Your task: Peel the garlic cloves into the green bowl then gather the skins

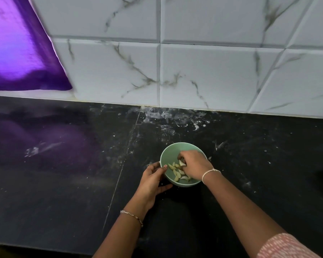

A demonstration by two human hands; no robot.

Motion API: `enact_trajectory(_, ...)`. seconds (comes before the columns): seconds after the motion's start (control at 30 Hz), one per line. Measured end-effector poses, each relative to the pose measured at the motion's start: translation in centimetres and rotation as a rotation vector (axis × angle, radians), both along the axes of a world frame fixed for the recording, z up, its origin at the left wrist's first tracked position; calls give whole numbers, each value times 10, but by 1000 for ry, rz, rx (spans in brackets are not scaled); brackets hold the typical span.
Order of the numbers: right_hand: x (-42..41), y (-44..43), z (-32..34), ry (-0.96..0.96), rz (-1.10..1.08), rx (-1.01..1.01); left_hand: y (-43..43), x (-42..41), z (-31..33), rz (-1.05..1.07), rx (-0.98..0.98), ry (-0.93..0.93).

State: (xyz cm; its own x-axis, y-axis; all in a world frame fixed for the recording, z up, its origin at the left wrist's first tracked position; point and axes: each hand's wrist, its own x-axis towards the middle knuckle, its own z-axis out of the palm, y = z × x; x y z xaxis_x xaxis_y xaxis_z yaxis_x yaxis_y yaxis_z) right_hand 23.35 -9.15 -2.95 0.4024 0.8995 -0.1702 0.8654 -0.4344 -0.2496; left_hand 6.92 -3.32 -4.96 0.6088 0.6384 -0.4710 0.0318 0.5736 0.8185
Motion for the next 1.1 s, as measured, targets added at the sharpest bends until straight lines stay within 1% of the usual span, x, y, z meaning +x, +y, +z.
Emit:
enact_trajectory(0.33,2,-6,3,-3,-27,52,-3,1,1,28,11,17)
enact_trajectory(0.43,-3,-12,9,41,-65,91,-6,2,1,60,23,22)
enact_trajectory(0.5,-5,-18,9,52,-138,194,-6,2,1,68,33,30)
enact_trajectory(0.57,-8,-27,5,38,-230,397,-6,2,2,66,39,38)
enact_trajectory(0.67,-13,-43,-1,93,-389,694,-5,1,1,73,34,56)
enact_trajectory(0.73,-17,-54,-7,160,-480,797,-5,1,1,82,29,68)
enact_trajectory(0.77,-19,-58,-10,209,-513,818,-5,1,1,84,27,71)
enact_trajectory(0.8,-21,-62,-12,259,-536,818,-5,1,1,82,29,75)
enact_trajectory(0.9,-28,-69,-16,366,-543,724,-6,2,3,72,46,89)
enact_trajectory(1.03,-35,-71,-15,395,-556,632,-8,1,6,55,83,117)
enact_trajectory(1.1,-37,-71,-14,381,-545,596,-9,1,9,47,102,132)
